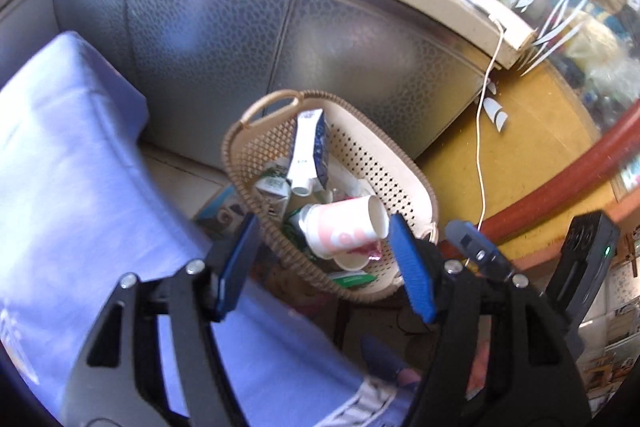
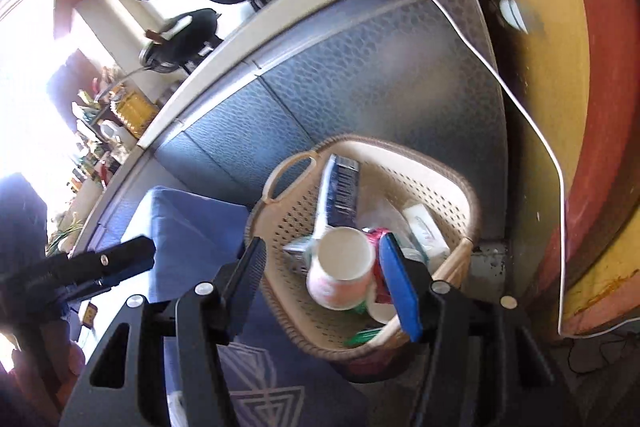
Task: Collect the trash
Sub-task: 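Move both open grippers back over the table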
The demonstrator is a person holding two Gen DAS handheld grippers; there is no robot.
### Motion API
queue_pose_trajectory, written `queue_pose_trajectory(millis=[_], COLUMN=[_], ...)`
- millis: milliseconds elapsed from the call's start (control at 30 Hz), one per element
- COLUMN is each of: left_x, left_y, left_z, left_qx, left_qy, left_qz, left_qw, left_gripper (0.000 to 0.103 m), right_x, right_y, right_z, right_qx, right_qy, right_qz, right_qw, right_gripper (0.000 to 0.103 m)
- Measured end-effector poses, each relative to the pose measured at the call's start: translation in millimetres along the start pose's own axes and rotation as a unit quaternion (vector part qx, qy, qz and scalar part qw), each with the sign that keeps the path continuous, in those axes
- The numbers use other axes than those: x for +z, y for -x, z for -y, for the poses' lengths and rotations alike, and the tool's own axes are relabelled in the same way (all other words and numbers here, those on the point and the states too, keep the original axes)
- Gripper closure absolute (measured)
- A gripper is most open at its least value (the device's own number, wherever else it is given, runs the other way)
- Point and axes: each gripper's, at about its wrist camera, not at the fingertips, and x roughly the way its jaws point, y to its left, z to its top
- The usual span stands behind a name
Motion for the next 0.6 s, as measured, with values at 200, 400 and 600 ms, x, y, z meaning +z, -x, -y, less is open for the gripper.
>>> queue_pose_trajectory(millis=[200,400,600], left_x=[-43,-90,-150], left_y=[75,153,235], left_z=[-41,-119,-214], left_qx=[0.052,0.126,0.187], left_qy=[-0.001,0.047,0.141], left_qz=[0.063,0.103,0.136], left_qw=[0.9967,0.9855,0.9626], left_gripper=[0.039,0.039,0.039], right_x=[0,-15,-43], right_y=[18,19,4], right_z=[-51,-121,-199], right_qx=[0.051,0.098,0.141], right_qy=[0.033,0.085,0.134], right_qz=[-0.001,-0.024,-0.067], right_qw=[0.998,0.991,0.979], right_gripper=[0.043,0.043,0.043])
